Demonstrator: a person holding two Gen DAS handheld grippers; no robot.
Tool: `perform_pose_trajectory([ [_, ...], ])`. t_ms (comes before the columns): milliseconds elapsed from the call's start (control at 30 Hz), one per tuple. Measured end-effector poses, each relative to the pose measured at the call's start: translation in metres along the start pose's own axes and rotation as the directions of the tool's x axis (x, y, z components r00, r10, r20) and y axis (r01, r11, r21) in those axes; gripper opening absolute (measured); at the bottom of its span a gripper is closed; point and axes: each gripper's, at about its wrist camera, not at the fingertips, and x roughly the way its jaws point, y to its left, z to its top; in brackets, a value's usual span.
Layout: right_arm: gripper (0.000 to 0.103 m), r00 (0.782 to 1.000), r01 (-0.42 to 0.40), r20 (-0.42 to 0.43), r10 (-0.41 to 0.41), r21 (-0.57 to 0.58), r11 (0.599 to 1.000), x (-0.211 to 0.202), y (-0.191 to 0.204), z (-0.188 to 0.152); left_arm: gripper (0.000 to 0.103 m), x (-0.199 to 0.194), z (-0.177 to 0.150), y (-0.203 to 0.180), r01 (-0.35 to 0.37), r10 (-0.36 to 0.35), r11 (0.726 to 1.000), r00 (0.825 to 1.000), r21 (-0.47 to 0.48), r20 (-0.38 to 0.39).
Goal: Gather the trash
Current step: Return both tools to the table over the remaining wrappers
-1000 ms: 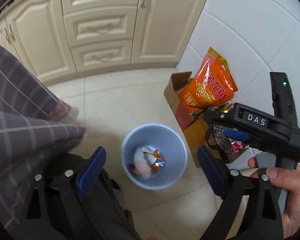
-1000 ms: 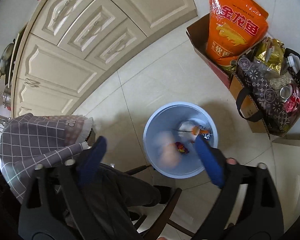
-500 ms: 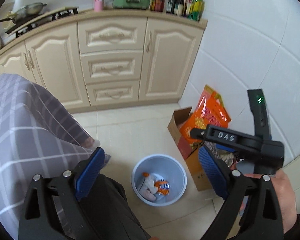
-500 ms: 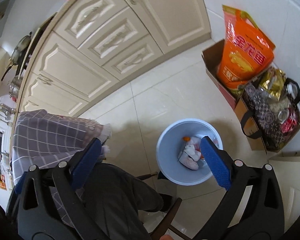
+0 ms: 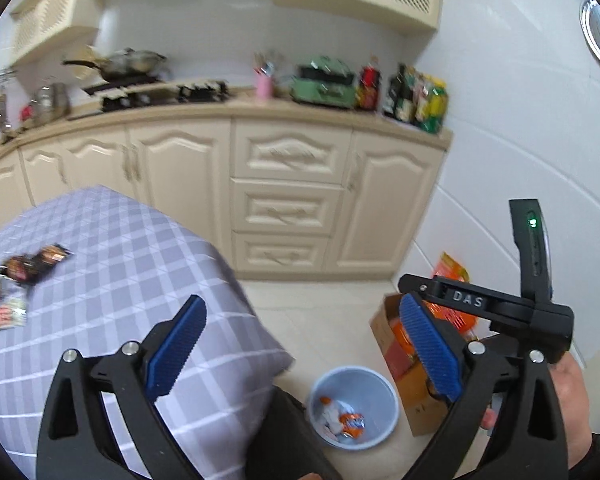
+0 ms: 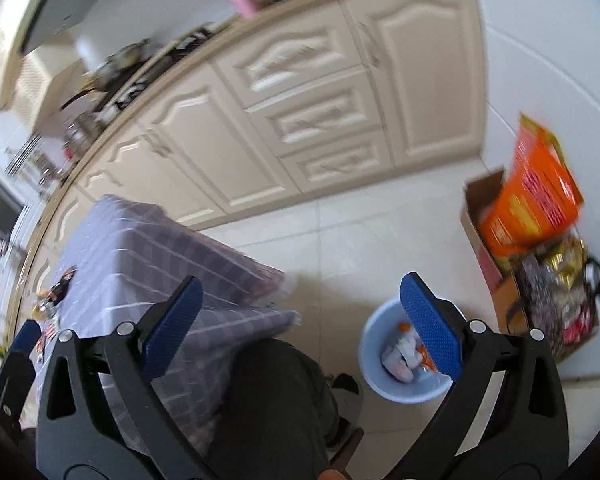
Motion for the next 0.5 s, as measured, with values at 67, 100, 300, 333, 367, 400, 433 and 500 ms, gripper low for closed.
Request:
perform_pose_trajectory([
  [67, 0.097, 1.000, -0.027, 0.013, 0.027, -0.046, 0.999, -0.005, 0.023, 0.003, 0.096, -0.016, 0.005, 0.018, -0.041, 0.041, 0.999, 0.999, -0.016, 0.030],
  [100, 0.097, 0.999, -0.042, 0.021, 0.043, -0.078, 0.996, -0.008, 0.040, 0.005, 0.096, -0.023, 0.008, 0.026, -0.056, 0.057, 0.998, 0.997, -0.021, 0.043],
  [300, 0.097, 0.991, -0.117, 0.040, 0.128, -0.212, 0.970, -0.012, 0.118, 0.006, 0.096, -0.066, 0.014, 0.078, -0.158, 0.167, 0.983, 0.980, -0.089, 0.105],
  [333, 0.097, 0.990, -0.125, 0.040, 0.138, -0.228, 0.966, -0.012, 0.128, 0.005, 0.096, -0.075, 0.014, 0.088, -0.183, 0.195, 0.978, 0.974, -0.102, 0.118],
  [367, 0.097, 0.988, -0.138, 0.040, 0.153, -0.246, 0.959, -0.013, 0.140, 0.004, 0.096, -0.081, 0.015, 0.095, -0.202, 0.215, 0.973, 0.969, -0.110, 0.124],
  [400, 0.097, 0.985, -0.150, 0.038, 0.166, -0.261, 0.954, -0.013, 0.150, 0.002, 0.096, -0.086, 0.015, 0.102, -0.216, 0.231, 0.969, 0.964, -0.117, 0.129],
  [433, 0.097, 0.983, -0.163, 0.037, 0.180, -0.281, 0.946, -0.013, 0.165, 0.000, 0.096, -0.093, 0.015, 0.111, -0.236, 0.253, 0.963, 0.958, -0.129, 0.136],
  [500, 0.097, 0.979, -0.183, 0.030, 0.203, -0.313, 0.932, -0.011, 0.186, -0.003, 0.097, -0.104, 0.014, 0.127, -0.265, 0.286, 0.953, 0.947, -0.149, 0.143],
])
